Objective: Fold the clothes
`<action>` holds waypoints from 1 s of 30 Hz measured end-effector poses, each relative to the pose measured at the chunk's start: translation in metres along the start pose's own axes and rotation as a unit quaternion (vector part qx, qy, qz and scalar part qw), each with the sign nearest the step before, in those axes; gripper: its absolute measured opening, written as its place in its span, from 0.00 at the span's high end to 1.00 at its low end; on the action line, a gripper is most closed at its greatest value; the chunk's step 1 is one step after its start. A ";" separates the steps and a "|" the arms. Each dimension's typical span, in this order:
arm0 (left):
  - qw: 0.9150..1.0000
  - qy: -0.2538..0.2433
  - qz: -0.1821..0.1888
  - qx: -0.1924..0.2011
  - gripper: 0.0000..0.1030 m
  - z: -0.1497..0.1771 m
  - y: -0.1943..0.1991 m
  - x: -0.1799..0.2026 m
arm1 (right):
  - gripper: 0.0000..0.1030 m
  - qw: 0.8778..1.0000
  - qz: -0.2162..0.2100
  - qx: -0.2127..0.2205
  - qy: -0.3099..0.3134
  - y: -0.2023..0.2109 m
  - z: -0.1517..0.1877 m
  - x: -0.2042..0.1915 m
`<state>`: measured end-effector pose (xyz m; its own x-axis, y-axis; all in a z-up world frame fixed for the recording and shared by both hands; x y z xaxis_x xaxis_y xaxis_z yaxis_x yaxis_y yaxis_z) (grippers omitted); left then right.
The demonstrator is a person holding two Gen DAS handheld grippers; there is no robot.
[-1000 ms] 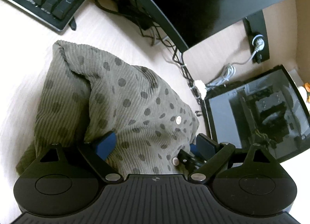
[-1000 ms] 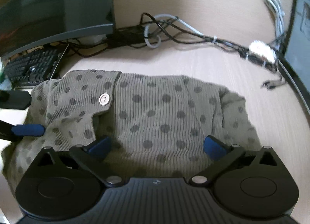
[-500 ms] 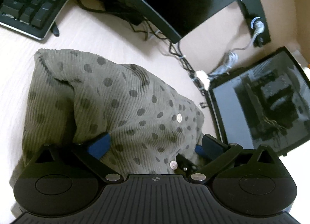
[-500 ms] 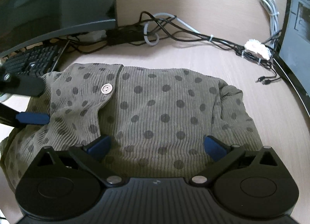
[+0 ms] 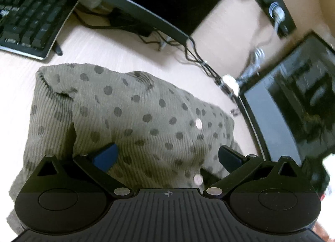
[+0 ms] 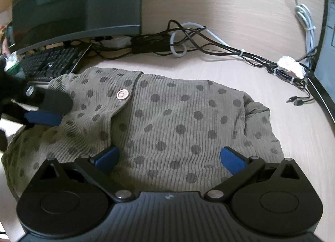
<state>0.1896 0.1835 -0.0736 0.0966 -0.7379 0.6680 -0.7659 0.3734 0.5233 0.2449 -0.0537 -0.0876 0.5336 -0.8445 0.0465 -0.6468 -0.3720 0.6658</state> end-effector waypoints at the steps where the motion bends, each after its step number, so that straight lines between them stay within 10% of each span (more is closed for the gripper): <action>1: 1.000 0.004 -0.002 0.003 0.00 0.000 -0.001 0.000 | 0.00 1.000 0.000 0.001 0.000 0.000 0.000 0.000; 20: 0.995 -0.062 -0.009 -0.079 0.00 -0.007 -0.013 0.007 | 0.00 1.000 0.010 0.013 -0.010 0.002 0.001 0.003; 30: 0.978 -0.141 0.031 -0.147 0.00 -0.011 -0.022 0.005 | 0.00 0.999 0.033 -0.002 -0.018 0.004 0.000 -0.003</action>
<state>0.2142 0.1781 -0.0760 -0.1565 -0.8189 0.5522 -0.5440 0.5381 0.6438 0.2407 -0.0525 -0.0855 0.4691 -0.8808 0.0637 -0.6777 -0.3128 0.6655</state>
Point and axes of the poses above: each gripper's, at about its wrist camera, not at the fingertips, and y roughly against the way its jaws point, x to its right, z to its underside, the point moved 4 cm from there along -y, roughly the way its jaws point, and after that the axes turned 7 degrees about z, right-handed, at the moved point
